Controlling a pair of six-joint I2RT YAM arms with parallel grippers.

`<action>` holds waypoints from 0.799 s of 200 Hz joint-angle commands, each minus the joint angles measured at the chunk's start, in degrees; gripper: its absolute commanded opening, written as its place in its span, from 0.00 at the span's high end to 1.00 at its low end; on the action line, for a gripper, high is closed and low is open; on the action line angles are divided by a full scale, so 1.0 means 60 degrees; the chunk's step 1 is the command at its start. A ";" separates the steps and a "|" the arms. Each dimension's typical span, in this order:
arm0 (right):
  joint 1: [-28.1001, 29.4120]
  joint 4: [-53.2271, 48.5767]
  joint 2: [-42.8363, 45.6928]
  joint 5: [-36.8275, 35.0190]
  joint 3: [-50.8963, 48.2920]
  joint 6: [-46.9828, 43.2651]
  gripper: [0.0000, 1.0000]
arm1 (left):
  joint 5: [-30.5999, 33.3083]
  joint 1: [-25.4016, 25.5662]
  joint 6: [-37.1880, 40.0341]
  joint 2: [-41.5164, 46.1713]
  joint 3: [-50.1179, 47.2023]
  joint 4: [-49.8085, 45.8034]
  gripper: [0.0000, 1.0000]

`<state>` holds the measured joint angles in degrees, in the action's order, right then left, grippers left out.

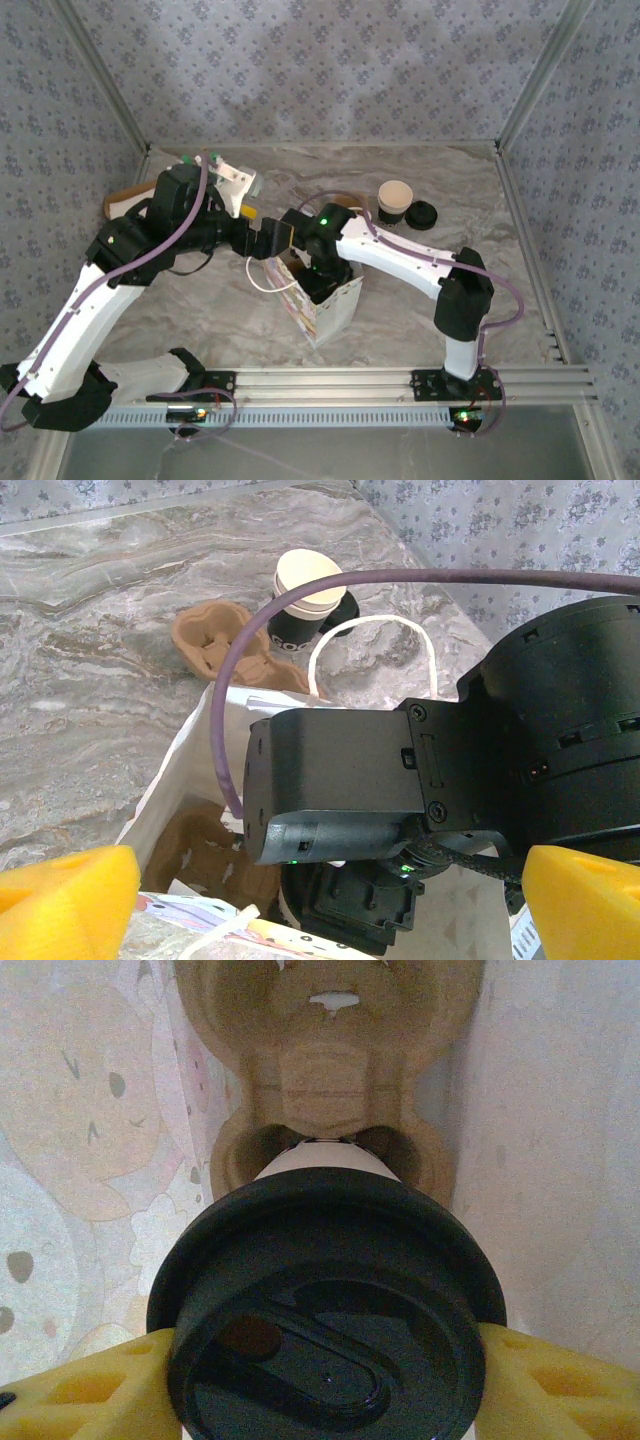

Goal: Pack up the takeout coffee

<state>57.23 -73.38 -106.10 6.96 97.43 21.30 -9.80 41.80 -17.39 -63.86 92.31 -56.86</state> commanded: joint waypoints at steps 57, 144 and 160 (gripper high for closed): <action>-0.0019 0.0023 -0.0640 0.0247 -0.0535 -0.0166 0.35 | -0.0082 0.0059 0.0144 0.0110 0.0069 0.0175 0.01; -0.0067 0.0352 -0.0656 0.0334 -0.0886 -0.0151 0.35 | -0.0081 0.0057 0.0129 0.0107 0.0063 0.0190 0.01; -0.0077 0.0374 -0.0656 0.0334 -0.0914 -0.0151 0.35 | -0.0077 0.0062 0.0129 0.0096 0.0057 0.0203 0.01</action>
<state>56.49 -71.44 -106.28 8.19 95.55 21.08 -9.80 41.80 -17.37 -63.86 92.31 -56.84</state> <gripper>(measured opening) 0.648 0.985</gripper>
